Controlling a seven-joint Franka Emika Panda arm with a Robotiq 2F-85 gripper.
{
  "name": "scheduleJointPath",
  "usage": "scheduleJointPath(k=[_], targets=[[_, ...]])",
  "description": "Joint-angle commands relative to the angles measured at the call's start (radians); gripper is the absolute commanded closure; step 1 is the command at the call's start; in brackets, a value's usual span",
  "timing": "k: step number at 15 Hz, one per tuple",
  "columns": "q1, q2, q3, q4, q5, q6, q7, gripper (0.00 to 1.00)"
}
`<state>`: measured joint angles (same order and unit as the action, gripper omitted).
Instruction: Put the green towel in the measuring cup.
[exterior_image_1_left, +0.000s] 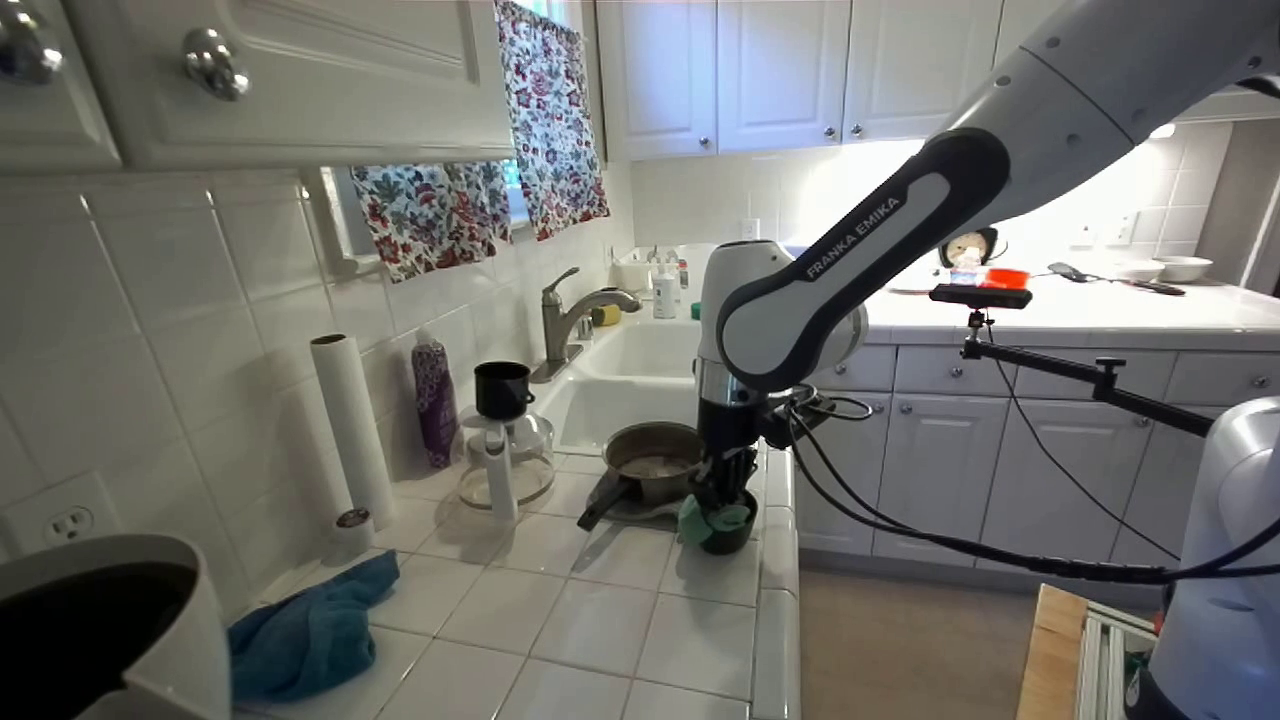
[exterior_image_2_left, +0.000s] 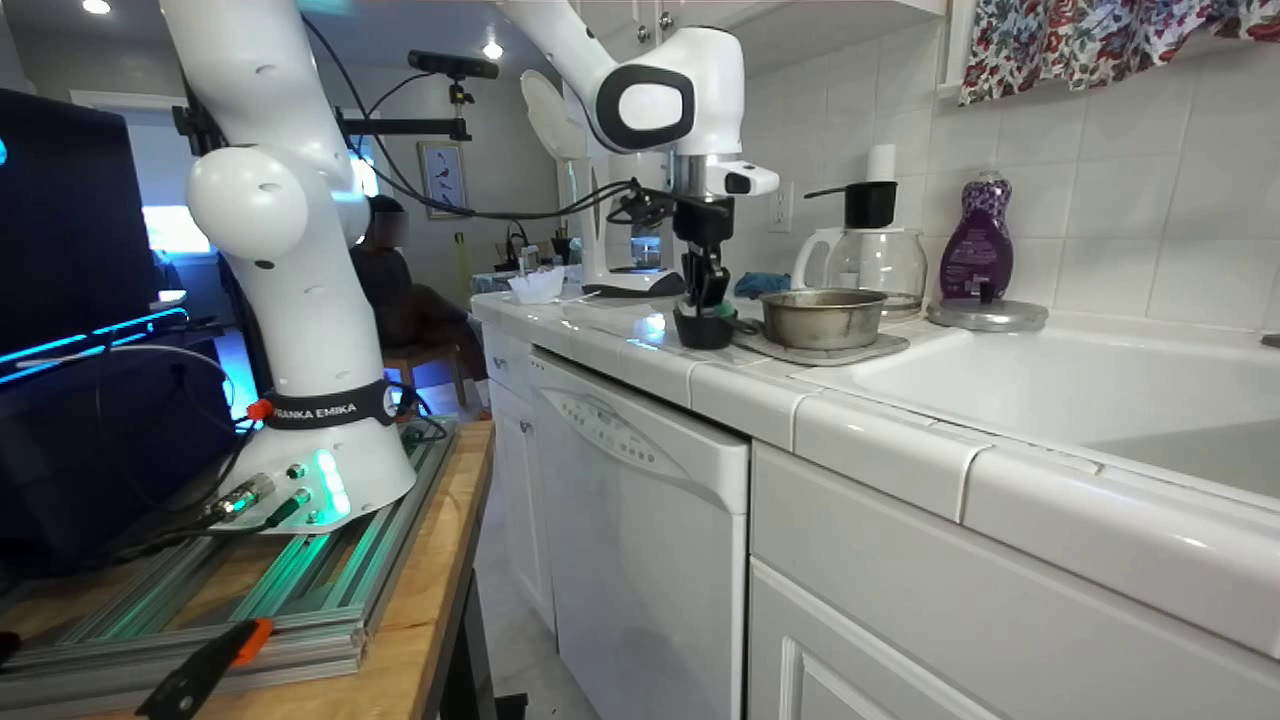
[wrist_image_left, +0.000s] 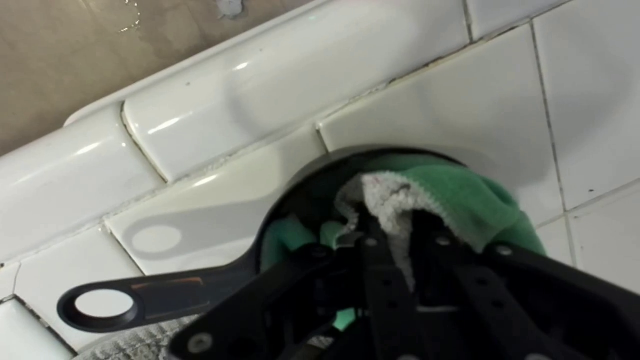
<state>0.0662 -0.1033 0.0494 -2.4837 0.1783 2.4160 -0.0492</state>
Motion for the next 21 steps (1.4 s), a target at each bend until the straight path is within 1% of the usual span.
scheduleJointPath(k=[1, 7, 8, 9, 10, 11, 12, 14, 15, 18, 19, 20, 21], targets=[[0.007, -0.034, 0.005, 0.005, -0.008, -0.045, 0.009, 0.57], [0.01, -0.056, 0.01, 0.012, -0.018, -0.076, 0.02, 0.17], [0.011, -0.061, 0.011, 0.012, -0.017, -0.079, 0.019, 0.17], [0.012, -0.065, 0.012, 0.013, -0.017, -0.08, 0.019, 0.38], [0.013, -0.068, 0.013, 0.015, -0.016, -0.08, 0.019, 0.37], [0.015, -0.073, 0.015, 0.015, -0.013, -0.083, 0.017, 0.42], [0.018, -0.08, 0.016, 0.016, -0.01, -0.084, 0.014, 0.47], [0.021, -0.089, 0.017, 0.018, -0.009, -0.087, 0.014, 0.56], [0.024, -0.094, 0.017, 0.019, -0.006, -0.09, 0.012, 0.66], [0.024, -0.107, 0.018, 0.019, -0.006, -0.098, 0.013, 0.45], [0.024, -0.109, 0.017, 0.019, -0.006, -0.099, 0.013, 0.84], [0.024, -0.11, 0.017, 0.019, -0.006, -0.097, 0.013, 0.81], [0.024, -0.111, 0.017, 0.019, -0.006, -0.097, 0.013, 0.82]])
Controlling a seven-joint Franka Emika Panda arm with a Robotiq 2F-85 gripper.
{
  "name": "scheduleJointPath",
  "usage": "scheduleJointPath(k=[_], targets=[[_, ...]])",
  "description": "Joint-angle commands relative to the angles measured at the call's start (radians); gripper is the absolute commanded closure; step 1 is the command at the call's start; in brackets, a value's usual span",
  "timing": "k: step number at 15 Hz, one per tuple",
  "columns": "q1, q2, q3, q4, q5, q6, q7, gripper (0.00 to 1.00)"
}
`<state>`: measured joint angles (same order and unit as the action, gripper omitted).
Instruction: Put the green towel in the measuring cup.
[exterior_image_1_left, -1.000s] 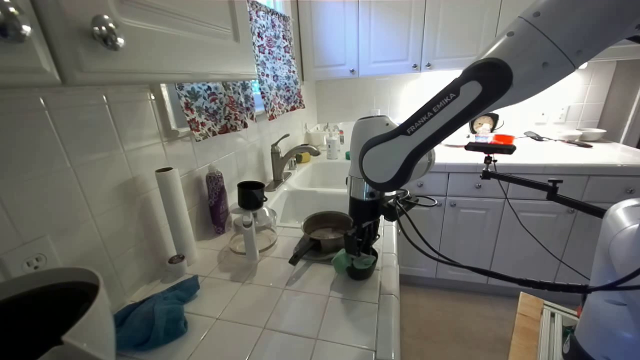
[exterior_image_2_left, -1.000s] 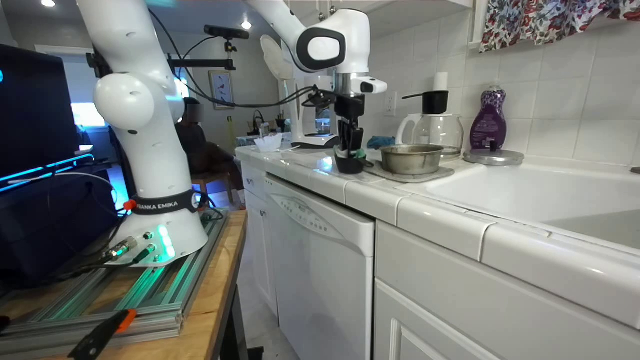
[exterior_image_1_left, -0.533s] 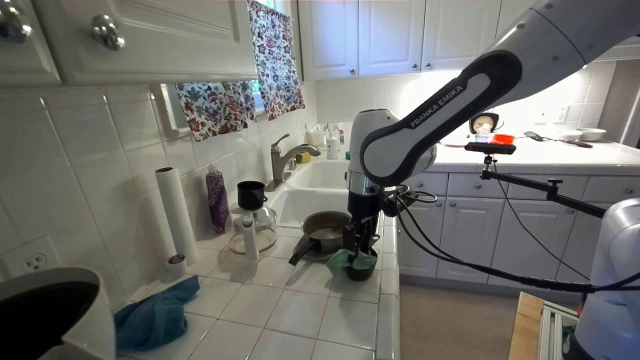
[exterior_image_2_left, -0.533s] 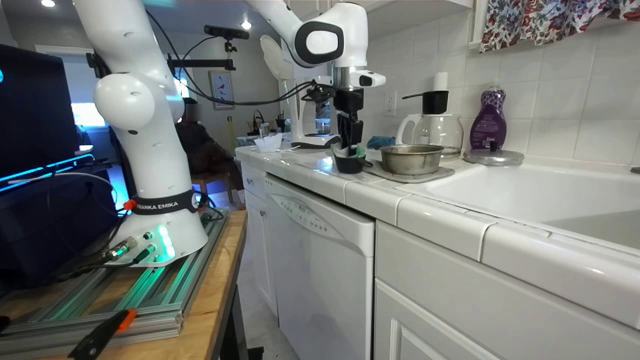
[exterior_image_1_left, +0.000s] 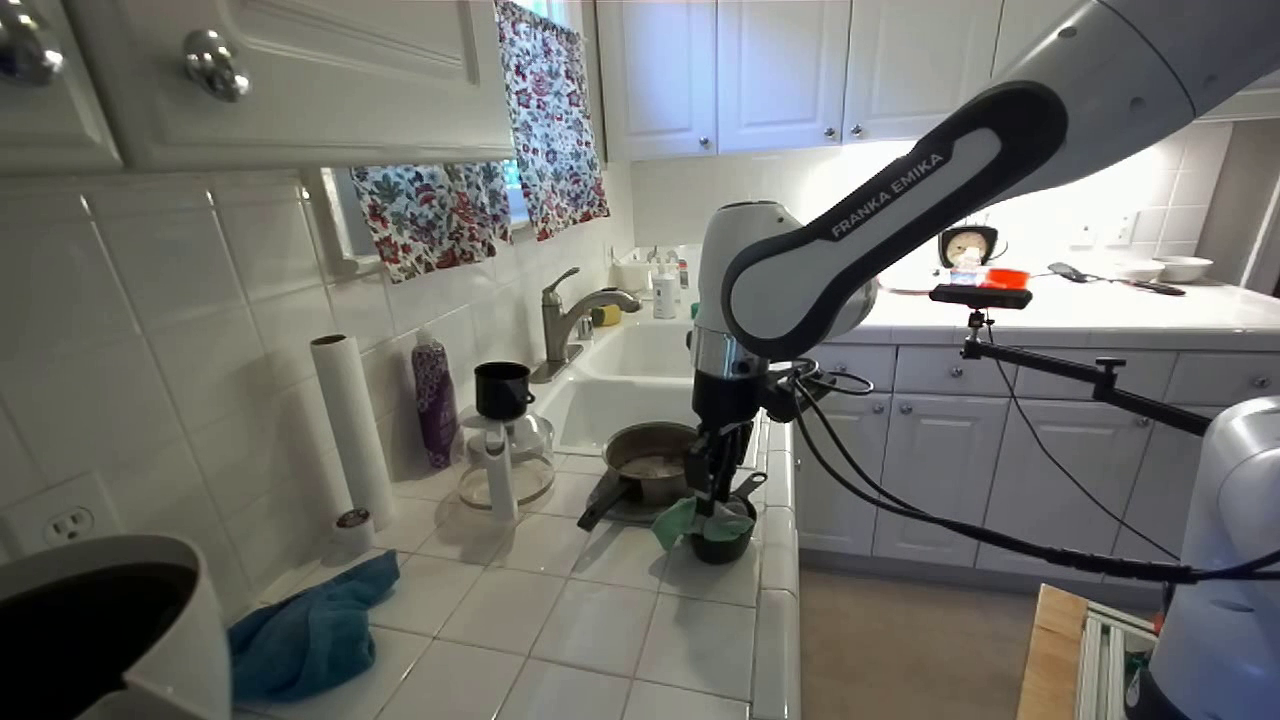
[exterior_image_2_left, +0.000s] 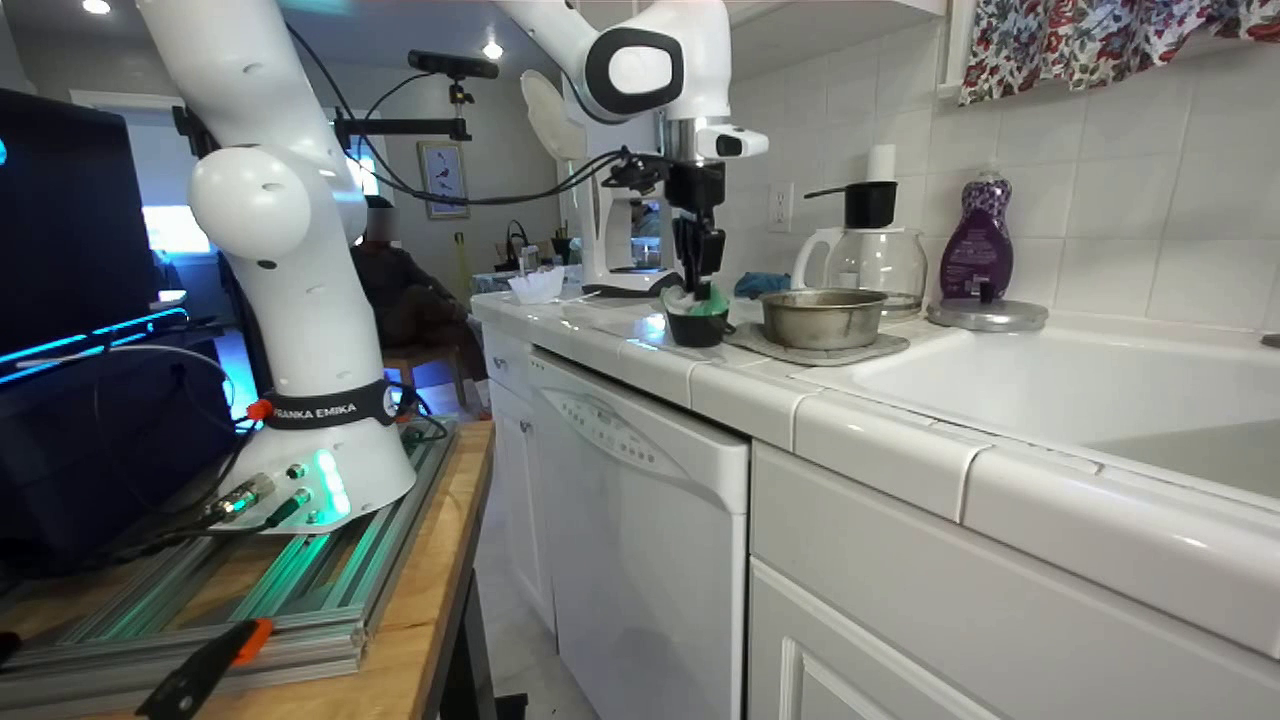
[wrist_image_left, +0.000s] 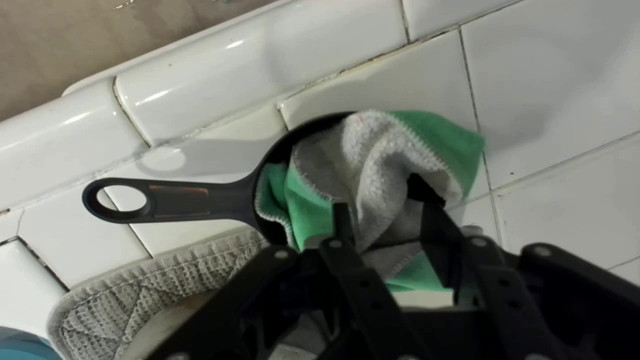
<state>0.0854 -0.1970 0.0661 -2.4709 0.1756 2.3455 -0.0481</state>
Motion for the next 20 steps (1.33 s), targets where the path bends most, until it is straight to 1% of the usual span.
scheduleJointPath(k=[1, 2, 3, 6, 10, 14, 17, 20], targets=[[0.005, -0.019, 0.0, 0.006, -0.001, -0.027, 0.012, 0.89], [0.006, -0.018, 0.0, 0.006, 0.001, -0.028, 0.01, 0.96], [0.006, -0.016, -0.001, 0.006, 0.003, -0.025, 0.008, 1.0], [0.003, -0.004, -0.003, 0.006, 0.002, -0.023, 0.012, 1.0], [-0.01, 0.051, -0.017, -0.003, 0.003, -0.011, 0.001, 1.0], [-0.035, 0.102, -0.032, -0.004, -0.018, -0.002, 0.036, 1.0], [-0.045, 0.155, -0.033, 0.016, -0.027, -0.006, 0.06, 1.0], [-0.039, 0.149, -0.027, 0.032, -0.017, -0.019, 0.052, 1.0]])
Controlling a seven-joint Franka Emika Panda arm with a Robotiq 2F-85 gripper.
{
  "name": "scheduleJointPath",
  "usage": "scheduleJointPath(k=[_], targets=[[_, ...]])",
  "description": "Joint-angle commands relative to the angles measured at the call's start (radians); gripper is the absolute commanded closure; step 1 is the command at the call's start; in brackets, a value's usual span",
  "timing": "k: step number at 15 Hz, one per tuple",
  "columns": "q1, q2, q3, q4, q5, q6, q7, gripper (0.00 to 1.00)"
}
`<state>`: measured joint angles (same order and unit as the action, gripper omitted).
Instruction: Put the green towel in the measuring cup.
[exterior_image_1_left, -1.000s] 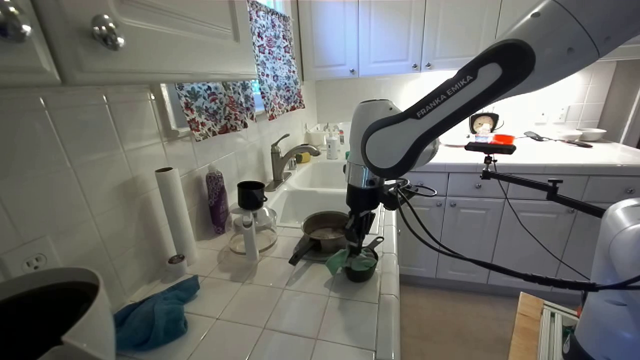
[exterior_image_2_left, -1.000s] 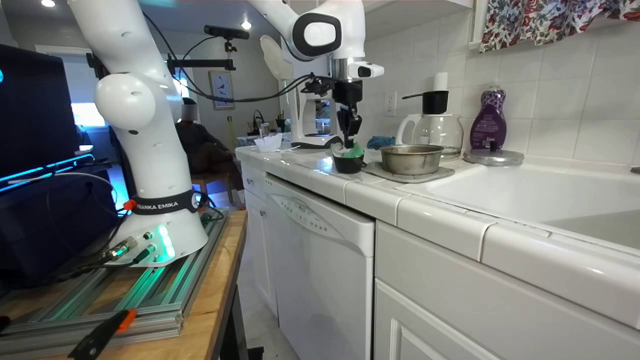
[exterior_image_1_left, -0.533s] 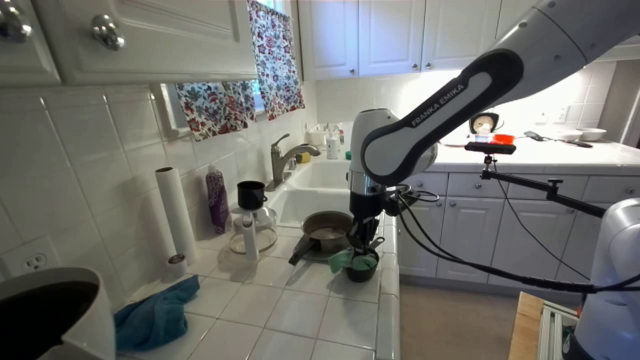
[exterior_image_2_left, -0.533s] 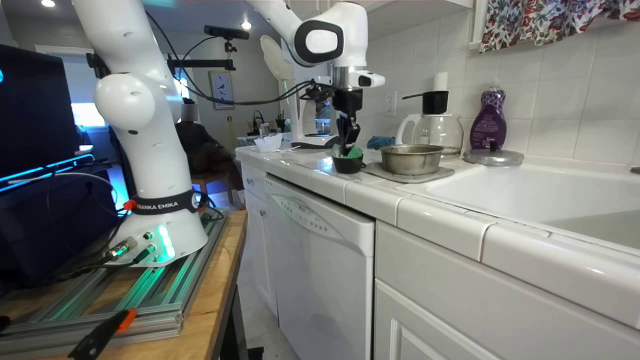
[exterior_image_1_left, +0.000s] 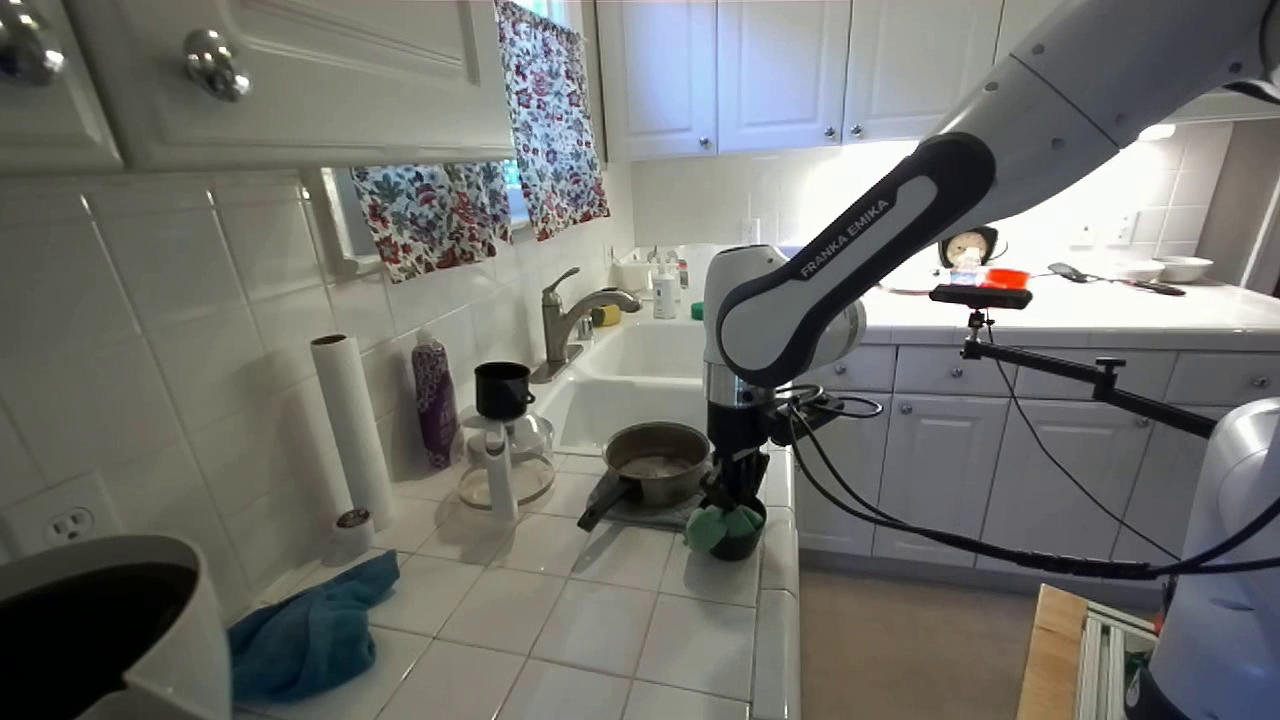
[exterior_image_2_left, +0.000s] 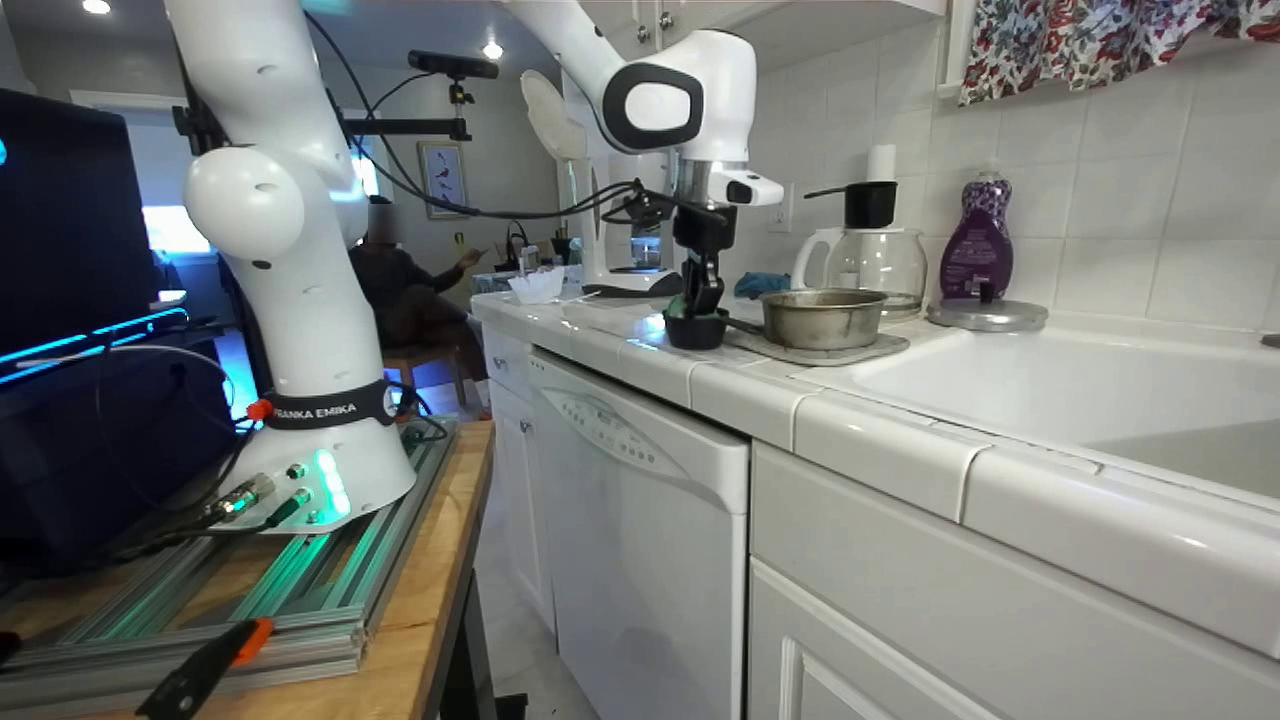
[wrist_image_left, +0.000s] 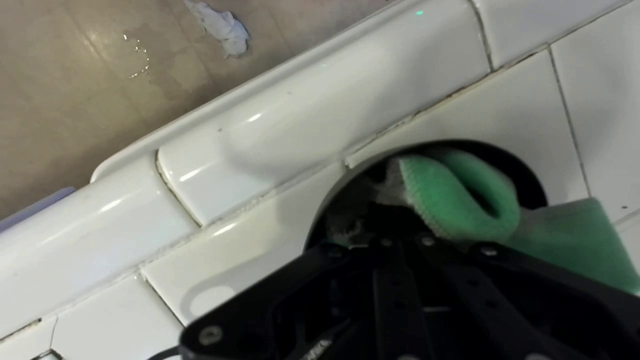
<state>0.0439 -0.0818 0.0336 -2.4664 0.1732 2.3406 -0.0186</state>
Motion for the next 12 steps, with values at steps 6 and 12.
scheduleJointPath(k=[6, 12], targets=[[0.027, -0.049, 0.034, 0.027, -0.028, -0.089, 0.029, 0.83], [0.03, -0.125, 0.047, 0.025, -0.062, -0.142, 0.055, 0.41]])
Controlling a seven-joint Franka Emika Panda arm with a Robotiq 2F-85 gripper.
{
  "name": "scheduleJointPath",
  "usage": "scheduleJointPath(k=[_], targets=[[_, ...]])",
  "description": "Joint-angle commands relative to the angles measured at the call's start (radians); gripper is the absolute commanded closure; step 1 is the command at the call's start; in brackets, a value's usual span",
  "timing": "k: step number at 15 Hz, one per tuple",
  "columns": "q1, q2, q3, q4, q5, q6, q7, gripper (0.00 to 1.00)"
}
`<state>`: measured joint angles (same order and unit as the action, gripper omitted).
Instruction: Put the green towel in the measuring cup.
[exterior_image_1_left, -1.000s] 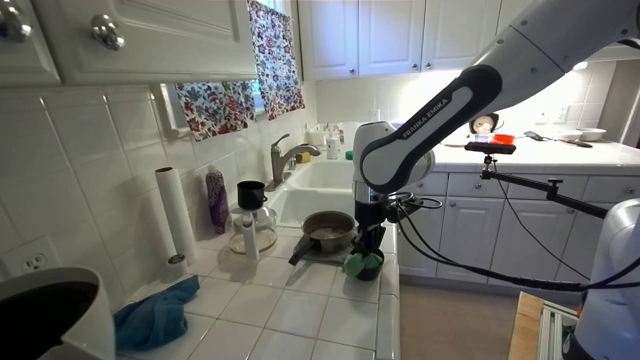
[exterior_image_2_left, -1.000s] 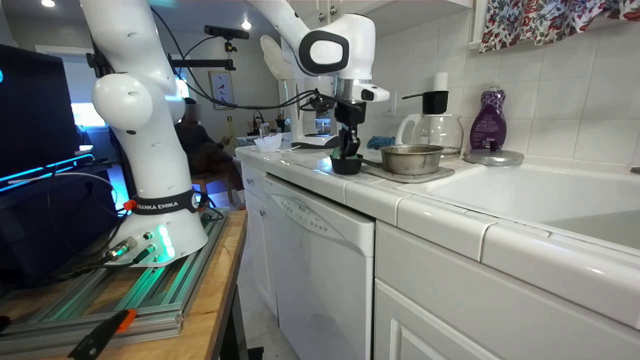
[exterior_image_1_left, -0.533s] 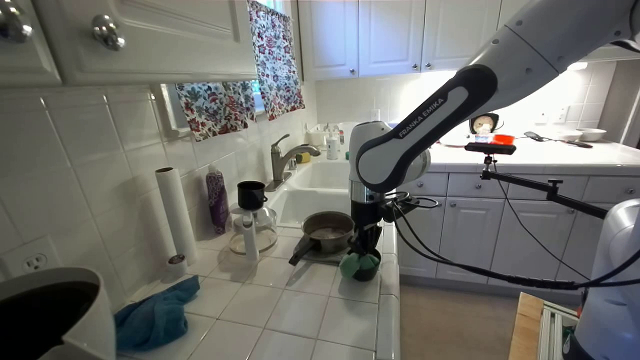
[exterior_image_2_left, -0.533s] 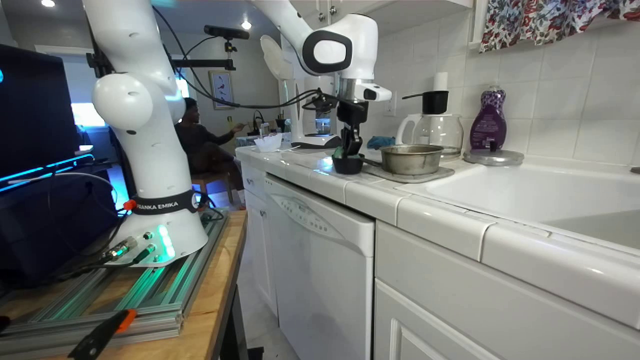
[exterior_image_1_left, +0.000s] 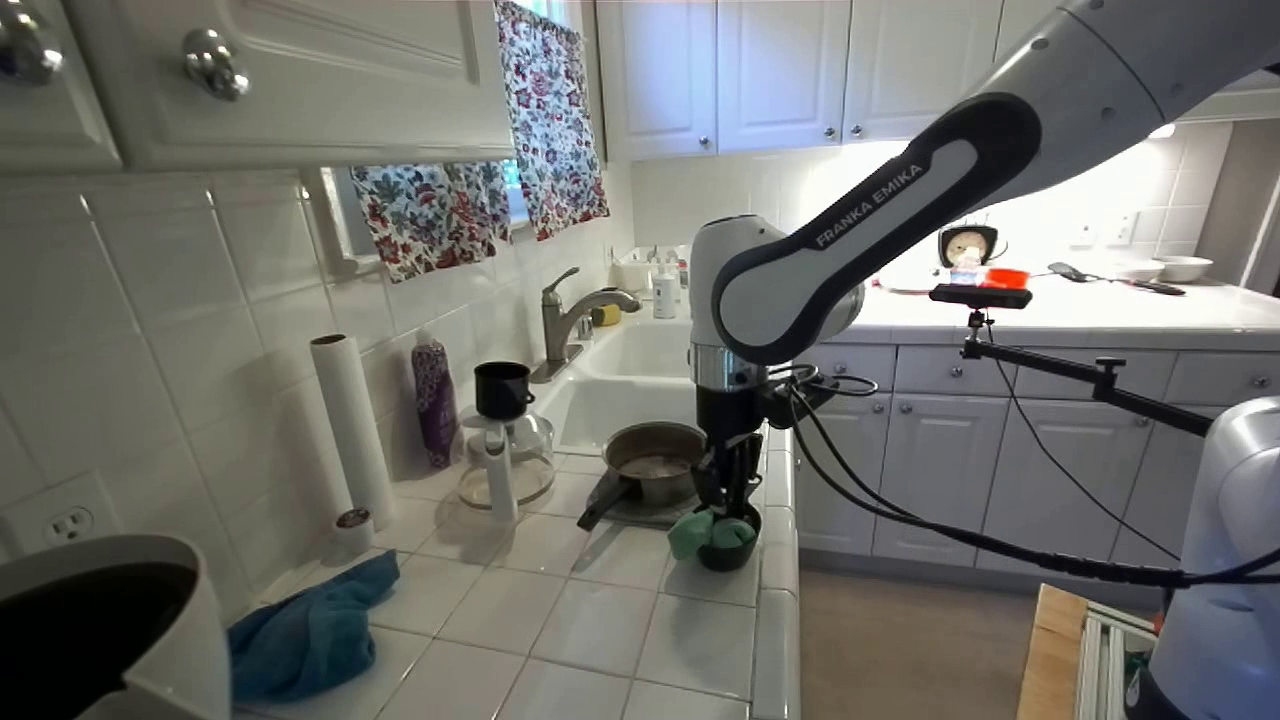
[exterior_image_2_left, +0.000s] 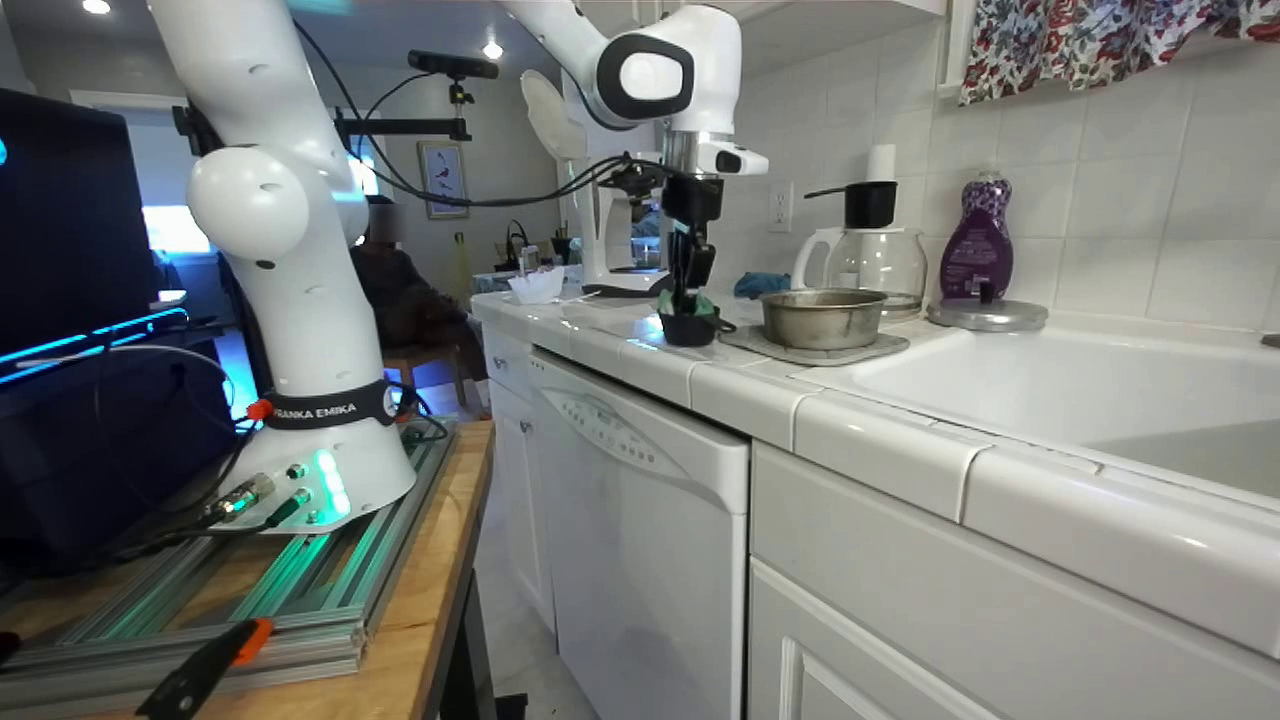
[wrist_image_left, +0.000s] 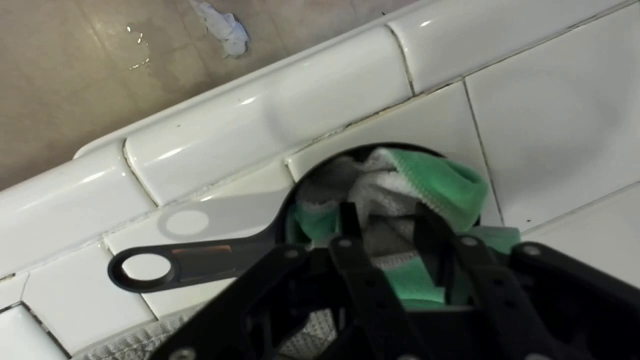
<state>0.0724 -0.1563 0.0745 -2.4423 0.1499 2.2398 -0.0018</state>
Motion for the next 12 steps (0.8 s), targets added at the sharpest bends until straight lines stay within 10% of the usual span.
scheduleJointPath(k=[1, 6, 9, 12], targets=[[0.001, -0.063, 0.009, 0.002, -0.047, -0.046, 0.042, 0.35], [0.009, -0.115, 0.021, 0.013, -0.088, -0.055, 0.034, 0.33], [0.039, -0.121, 0.025, 0.046, -0.085, -0.144, -0.062, 0.04], [0.033, -0.11, 0.02, 0.027, -0.067, -0.087, -0.029, 0.08]])
